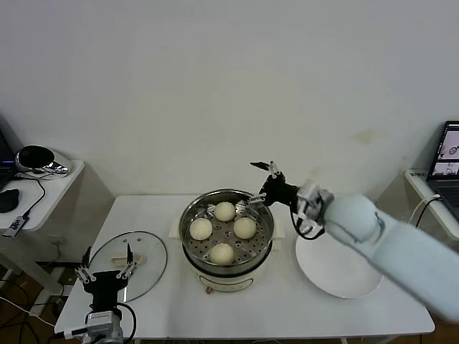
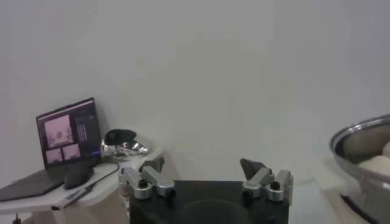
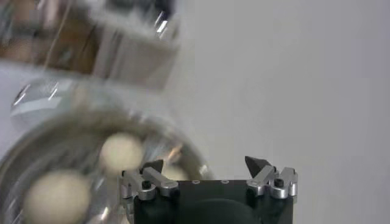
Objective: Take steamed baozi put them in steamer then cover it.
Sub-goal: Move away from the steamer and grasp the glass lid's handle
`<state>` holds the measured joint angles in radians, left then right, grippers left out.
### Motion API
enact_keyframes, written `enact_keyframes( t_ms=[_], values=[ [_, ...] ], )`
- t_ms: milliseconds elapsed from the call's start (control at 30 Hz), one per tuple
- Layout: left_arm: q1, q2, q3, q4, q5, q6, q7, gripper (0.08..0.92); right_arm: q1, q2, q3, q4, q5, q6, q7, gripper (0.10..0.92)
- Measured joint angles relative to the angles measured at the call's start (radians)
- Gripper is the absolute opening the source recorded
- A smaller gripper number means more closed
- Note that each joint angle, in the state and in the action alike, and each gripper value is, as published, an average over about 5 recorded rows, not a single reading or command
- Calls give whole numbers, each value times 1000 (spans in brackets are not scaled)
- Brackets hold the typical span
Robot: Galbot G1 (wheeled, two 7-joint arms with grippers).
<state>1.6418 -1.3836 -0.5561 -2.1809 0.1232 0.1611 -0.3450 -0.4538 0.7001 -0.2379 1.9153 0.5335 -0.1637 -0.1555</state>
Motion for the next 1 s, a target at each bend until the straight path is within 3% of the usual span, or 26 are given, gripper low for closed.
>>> enact_keyframes(
  t_ms=[467, 733, 1000],
  values=[
    [47, 63, -80, 119, 420, -43, 27, 823, -799, 372, 848, 68, -141, 218, -8, 823],
    [74, 147, -143, 214, 796, -86, 42, 823, -969, 502, 1149, 56, -160, 266, 27, 823],
    [-1, 234, -129, 355, 1052, -127, 62, 823, -1052, 580, 1247, 55, -174, 292, 50, 823]
  ],
)
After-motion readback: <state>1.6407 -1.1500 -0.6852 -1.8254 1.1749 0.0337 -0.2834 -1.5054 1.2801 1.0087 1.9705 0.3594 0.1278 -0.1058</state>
